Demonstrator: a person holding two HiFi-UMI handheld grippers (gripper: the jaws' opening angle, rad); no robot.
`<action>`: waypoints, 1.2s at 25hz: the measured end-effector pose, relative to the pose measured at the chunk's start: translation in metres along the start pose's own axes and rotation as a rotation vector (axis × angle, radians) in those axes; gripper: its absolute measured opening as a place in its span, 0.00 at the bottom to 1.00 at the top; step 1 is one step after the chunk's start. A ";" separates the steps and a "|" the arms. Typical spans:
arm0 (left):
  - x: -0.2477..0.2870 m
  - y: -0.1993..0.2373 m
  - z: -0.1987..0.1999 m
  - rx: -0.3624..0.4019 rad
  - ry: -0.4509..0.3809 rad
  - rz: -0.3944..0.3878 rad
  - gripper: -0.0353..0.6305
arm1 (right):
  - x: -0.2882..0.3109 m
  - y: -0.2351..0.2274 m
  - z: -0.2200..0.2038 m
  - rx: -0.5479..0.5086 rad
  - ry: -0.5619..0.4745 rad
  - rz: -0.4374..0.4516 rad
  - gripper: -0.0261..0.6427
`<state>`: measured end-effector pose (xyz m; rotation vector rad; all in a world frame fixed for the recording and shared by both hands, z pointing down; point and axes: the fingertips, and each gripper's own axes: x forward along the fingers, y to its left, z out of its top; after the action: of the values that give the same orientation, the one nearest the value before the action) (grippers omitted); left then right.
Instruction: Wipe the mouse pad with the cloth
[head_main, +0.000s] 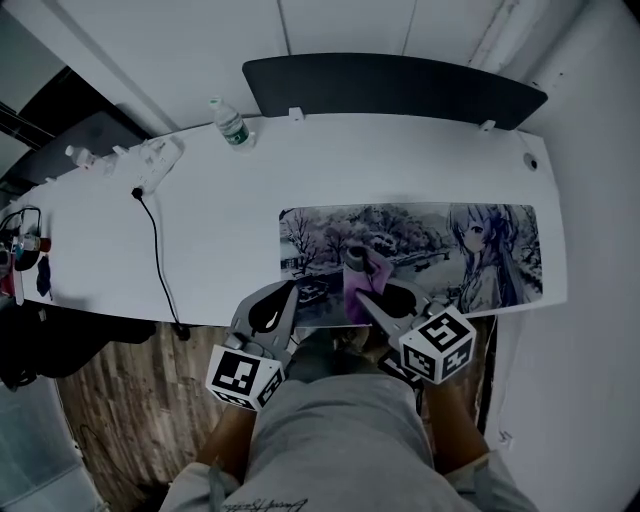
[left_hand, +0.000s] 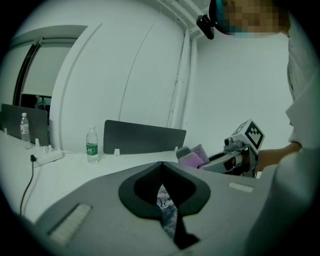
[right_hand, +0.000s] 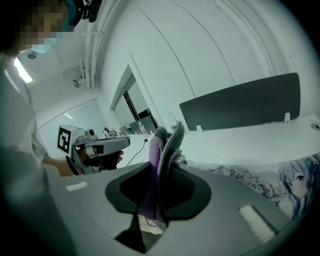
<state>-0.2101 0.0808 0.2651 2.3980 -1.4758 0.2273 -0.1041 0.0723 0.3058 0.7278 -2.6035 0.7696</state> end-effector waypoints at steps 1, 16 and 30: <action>0.002 0.006 0.000 -0.005 0.000 0.000 0.08 | 0.007 0.000 0.003 0.000 0.006 0.002 0.18; 0.033 0.118 -0.020 -0.044 0.077 0.021 0.08 | 0.150 -0.034 -0.004 0.039 0.183 -0.012 0.18; 0.042 0.175 -0.062 -0.086 0.134 0.033 0.08 | 0.238 -0.048 -0.031 0.100 0.290 -0.030 0.18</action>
<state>-0.3449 -0.0058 0.3671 2.2465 -1.4355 0.3194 -0.2667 -0.0343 0.4553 0.6284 -2.3035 0.9267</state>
